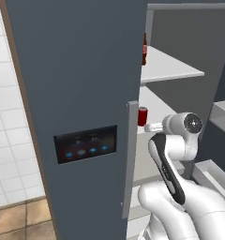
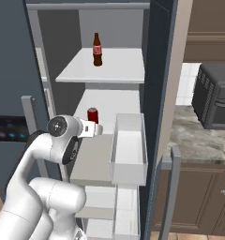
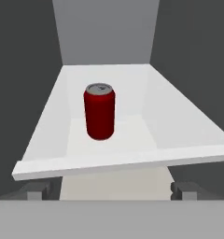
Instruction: Open the fridge, grab two sodas, and place both sodas inside the bowl with ice on the dining counter.
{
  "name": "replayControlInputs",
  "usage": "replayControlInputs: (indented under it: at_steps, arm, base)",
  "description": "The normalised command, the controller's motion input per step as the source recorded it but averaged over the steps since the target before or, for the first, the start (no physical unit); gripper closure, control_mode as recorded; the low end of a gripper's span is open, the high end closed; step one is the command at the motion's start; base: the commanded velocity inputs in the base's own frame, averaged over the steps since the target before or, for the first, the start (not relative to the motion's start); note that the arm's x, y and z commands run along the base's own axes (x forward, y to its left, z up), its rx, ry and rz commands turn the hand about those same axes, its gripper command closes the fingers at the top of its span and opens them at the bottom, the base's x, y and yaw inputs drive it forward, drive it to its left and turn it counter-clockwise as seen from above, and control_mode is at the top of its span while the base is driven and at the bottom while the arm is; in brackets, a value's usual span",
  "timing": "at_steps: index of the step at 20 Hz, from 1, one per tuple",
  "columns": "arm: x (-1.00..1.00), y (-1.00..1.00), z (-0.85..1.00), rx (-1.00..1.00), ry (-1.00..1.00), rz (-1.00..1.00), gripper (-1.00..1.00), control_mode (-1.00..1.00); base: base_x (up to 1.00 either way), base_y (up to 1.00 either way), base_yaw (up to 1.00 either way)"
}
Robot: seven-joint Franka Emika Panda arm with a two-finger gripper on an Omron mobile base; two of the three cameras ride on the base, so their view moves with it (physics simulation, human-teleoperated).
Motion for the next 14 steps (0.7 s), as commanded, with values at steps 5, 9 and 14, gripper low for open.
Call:
replayControlInputs:
  at_steps: [5,9,14]
  arm:
    - [0.33,0.01,0.0,0.0,-0.01,0.0,-1.0,-1.0]
    - [0.12,0.0,0.04,0.0,0.0,0.0,-1.0,-1.0]
    - [0.07,0.0,0.02,0.0,0.0,0.0,-1.0,-1.0]
  base:
    - [0.0,0.0,0.0]
    - [0.0,0.0,0.0]
    - [0.0,0.0,0.0]
